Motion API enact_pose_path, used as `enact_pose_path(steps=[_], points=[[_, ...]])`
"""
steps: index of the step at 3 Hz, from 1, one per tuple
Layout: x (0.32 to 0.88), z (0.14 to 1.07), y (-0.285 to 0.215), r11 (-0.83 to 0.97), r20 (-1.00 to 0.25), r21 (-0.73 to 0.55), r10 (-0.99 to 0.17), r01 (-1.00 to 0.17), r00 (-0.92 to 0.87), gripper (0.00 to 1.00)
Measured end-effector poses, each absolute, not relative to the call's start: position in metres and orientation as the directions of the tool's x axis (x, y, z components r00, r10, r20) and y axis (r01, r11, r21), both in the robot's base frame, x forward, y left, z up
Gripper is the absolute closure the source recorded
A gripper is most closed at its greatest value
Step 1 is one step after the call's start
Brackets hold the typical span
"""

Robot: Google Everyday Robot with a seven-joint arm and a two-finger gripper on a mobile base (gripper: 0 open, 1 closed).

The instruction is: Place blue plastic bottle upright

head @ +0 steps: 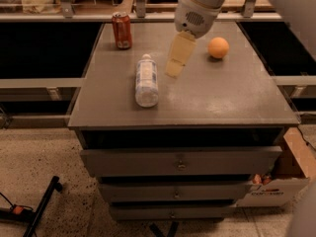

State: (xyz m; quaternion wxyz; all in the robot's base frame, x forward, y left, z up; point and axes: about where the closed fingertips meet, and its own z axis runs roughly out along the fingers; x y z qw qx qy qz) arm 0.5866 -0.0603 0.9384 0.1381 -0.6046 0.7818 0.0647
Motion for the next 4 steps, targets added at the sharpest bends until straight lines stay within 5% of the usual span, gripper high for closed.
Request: enact_pose_path(steps=[2,4], points=[[0.631,0.923,-0.011,0.522,-0.183,-0.061,-0.844,-0.851,-0.505,0.00],[0.652,0.901,-0.008,0.765,-0.142,-0.074,-0.643,-0.640,-0.752,0.00]])
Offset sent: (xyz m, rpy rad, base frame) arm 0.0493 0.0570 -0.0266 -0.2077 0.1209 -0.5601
